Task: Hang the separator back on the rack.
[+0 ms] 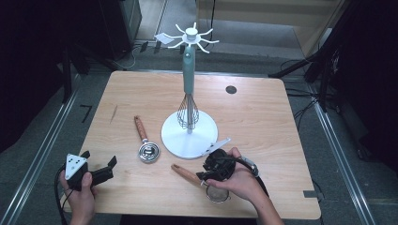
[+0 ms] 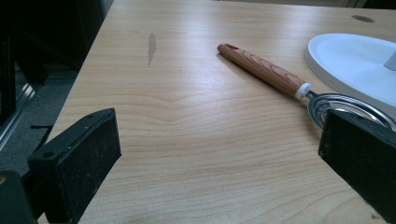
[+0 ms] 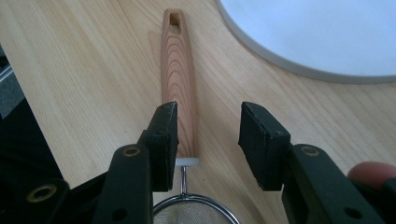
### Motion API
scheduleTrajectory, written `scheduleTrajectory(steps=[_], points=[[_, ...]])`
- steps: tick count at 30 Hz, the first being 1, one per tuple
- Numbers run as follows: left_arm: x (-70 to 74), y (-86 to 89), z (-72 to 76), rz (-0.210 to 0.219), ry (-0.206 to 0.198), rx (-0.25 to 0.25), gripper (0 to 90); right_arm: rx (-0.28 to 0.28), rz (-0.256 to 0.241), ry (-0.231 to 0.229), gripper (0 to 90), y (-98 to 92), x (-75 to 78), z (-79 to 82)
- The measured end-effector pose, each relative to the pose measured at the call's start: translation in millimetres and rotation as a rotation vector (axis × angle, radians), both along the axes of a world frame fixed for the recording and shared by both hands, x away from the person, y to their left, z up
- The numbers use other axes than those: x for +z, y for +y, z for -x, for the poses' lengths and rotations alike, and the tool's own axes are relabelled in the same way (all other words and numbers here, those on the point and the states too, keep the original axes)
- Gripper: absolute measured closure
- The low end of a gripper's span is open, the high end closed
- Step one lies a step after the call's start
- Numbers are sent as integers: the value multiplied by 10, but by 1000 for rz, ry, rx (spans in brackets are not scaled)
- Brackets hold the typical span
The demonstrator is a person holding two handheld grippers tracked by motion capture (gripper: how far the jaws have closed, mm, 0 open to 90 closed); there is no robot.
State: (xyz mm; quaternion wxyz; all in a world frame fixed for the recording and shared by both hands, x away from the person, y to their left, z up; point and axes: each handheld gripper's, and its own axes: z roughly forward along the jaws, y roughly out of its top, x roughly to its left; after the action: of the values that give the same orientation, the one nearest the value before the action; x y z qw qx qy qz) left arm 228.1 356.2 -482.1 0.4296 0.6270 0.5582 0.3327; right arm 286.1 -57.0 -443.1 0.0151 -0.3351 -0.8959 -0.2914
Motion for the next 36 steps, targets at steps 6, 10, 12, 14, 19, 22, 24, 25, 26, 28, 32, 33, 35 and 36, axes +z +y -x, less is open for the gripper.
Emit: scheduleTrajectory(steps=[6,10,12,14,19,22,24,25,26,28,32,33,35,36], points=[[-1,-2,-1,-2,-1,0,0,16,19,27,587,49,-25,5],[0,-3,-1,-3,0,0,0,35,35,56,586,74,-39,-7],[-1,-4,-2,-4,-1,0,0,39,46,78,586,90,-46,-13],[-1,-5,-2,-3,-1,0,0,48,52,94,586,104,-59,-19],[-1,-5,-3,-4,0,-2,0,54,85,138,586,156,-102,-36],[0,-4,-2,-3,1,-1,0,54,102,164,596,183,-130,-41],[-1,-4,-3,-3,0,-1,0,62,108,176,602,198,-147,-45],[-1,-4,-3,-3,-1,-1,0,58,112,184,607,210,-153,-43],[-2,-5,-3,-3,-2,-1,0,58,121,191,612,217,-158,-44],[-2,-5,-3,-3,-2,-1,0,57,125,201,630,231,-175,-52],[0,-3,-3,-2,1,0,0,54,145,210,688,254,-196,-63],[0,-4,-3,-1,0,1,0,52,147,210,691,258,-199,-62],[0,-4,-2,-2,1,0,0,62,149,208,698,264,-196,-52],[-1,-3,-3,-2,-1,1,0,68,154,207,699,267,-193,-45]])
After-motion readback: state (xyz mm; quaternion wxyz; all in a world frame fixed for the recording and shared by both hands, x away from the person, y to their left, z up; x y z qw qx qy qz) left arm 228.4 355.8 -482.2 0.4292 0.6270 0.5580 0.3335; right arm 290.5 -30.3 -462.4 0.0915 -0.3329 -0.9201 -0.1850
